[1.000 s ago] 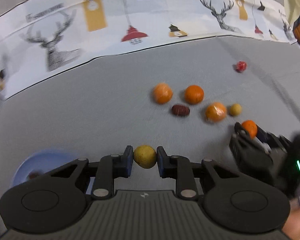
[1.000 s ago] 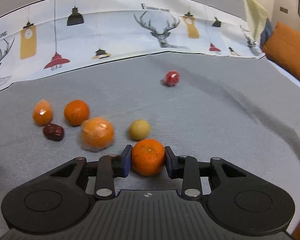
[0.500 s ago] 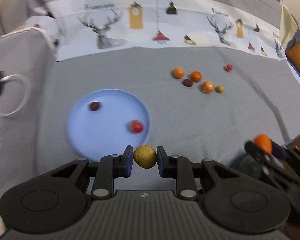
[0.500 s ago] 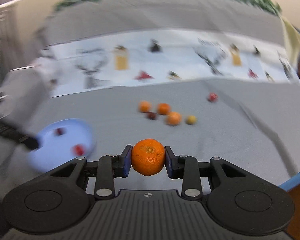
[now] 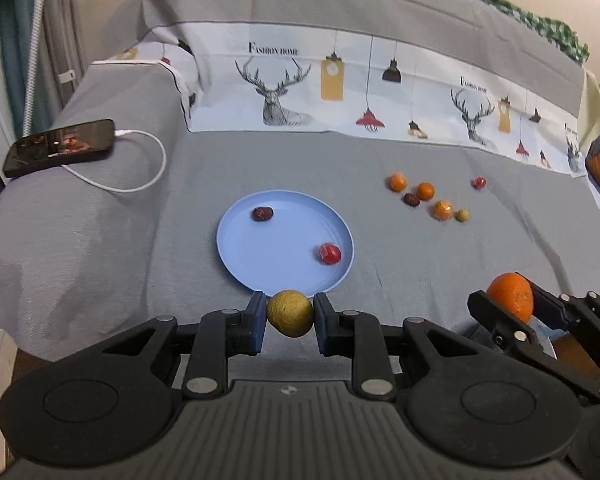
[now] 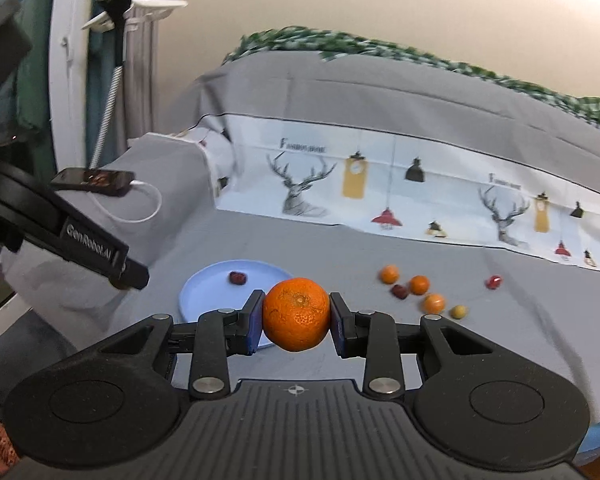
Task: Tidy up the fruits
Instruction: 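Carry the mandarin and yellow fruit over the plate and open both tools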
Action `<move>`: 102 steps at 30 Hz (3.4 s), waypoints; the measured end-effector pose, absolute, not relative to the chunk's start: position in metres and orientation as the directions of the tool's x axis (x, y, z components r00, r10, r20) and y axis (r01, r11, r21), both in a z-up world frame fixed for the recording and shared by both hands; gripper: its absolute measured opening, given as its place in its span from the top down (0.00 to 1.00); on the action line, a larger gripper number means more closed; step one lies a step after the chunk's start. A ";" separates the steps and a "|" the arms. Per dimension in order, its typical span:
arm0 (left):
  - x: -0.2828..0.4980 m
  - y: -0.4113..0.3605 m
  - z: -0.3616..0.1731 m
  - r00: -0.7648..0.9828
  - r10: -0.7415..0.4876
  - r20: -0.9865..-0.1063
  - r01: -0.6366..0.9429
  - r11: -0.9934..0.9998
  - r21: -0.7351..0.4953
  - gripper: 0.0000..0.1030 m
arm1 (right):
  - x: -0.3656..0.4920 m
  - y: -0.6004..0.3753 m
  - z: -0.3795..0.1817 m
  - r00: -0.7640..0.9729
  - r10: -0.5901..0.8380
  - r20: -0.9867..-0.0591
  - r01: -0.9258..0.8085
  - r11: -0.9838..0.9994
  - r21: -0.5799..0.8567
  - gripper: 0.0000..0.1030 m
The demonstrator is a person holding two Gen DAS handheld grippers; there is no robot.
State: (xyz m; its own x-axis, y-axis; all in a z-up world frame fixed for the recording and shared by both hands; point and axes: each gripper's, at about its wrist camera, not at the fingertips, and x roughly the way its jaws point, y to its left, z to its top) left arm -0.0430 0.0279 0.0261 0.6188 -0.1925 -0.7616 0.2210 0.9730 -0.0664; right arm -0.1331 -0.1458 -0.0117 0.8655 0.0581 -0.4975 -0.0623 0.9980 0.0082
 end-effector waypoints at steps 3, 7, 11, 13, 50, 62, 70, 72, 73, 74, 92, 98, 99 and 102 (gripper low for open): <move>-0.050 0.031 0.031 0.635 -0.196 -0.747 0.219 0.973 -0.070 0.73 | -0.136 -0.137 -0.009 0.871 0.056 -0.488 -0.066 0.998 -0.002 0.66; -0.056 0.031 0.036 0.652 -0.203 -0.731 0.224 0.972 -0.071 0.73 | -0.138 -0.134 -0.008 0.875 0.060 -0.481 -0.076 0.997 -0.013 0.66; -0.061 0.032 0.040 0.666 -0.208 -0.717 0.226 0.971 -0.073 0.73 | -0.144 -0.135 -0.006 0.883 0.053 -0.466 -0.068 0.998 -0.015 0.66; -0.063 0.033 0.041 0.668 -0.211 -0.714 0.223 0.972 -0.078 0.73 | -0.145 -0.134 -0.006 0.884 0.053 -0.465 -0.068 0.998 -0.016 0.66; 0.045 0.041 -0.007 0.563 -0.132 -0.816 0.190 0.981 -0.027 0.73 | -0.057 -0.107 -0.042 0.795 0.141 -0.591 -0.164 0.986 0.015 0.66; 0.110 0.030 -0.051 0.507 -0.097 -0.856 0.183 0.983 -0.003 0.73 | 0.005 -0.098 -0.079 0.741 0.166 -0.651 -0.171 0.984 0.056 0.66; 0.149 0.022 -0.089 0.459 -0.082 -0.885 0.210 0.978 0.018 0.73 | 0.042 -0.096 -0.115 0.700 0.160 -0.696 -0.165 0.984 0.060 0.66; 0.156 0.018 -0.101 0.446 -0.088 -0.890 0.231 0.973 0.020 0.73 | 0.050 -0.095 -0.125 0.690 0.153 -0.707 -0.167 0.985 0.050 0.66; 0.160 0.016 -0.106 0.439 -0.086 -0.894 0.239 0.971 0.024 0.73 | 0.053 -0.094 -0.130 0.686 0.150 -0.712 -0.169 0.985 0.044 0.66; 0.163 0.014 -0.112 0.434 -0.087 -0.897 0.247 0.969 0.026 0.73 | 0.056 -0.093 -0.134 0.683 0.147 -0.716 -0.171 0.984 0.039 0.66; 0.111 0.042 -0.093 0.519 -0.031 -0.854 0.254 0.960 0.119 0.00 | 0.016 -0.104 -0.121 0.635 0.158 -0.756 -0.204 0.978 0.034 0.05; 0.054 0.064 -0.081 0.480 -0.004 -0.877 0.177 0.980 0.092 0.00 | -0.024 -0.103 -0.090 0.711 0.119 -0.693 -0.178 0.984 -0.014 0.03; 0.046 0.065 -0.078 0.491 0.007 -0.871 0.173 0.979 0.106 0.00 | -0.027 -0.104 -0.084 0.727 0.108 -0.678 -0.166 0.986 -0.020 0.03; 0.025 0.061 -0.065 0.542 0.025 -0.840 0.186 0.971 0.149 0.00 | -0.041 -0.109 -0.071 0.757 0.099 -0.646 -0.141 0.990 -0.013 0.03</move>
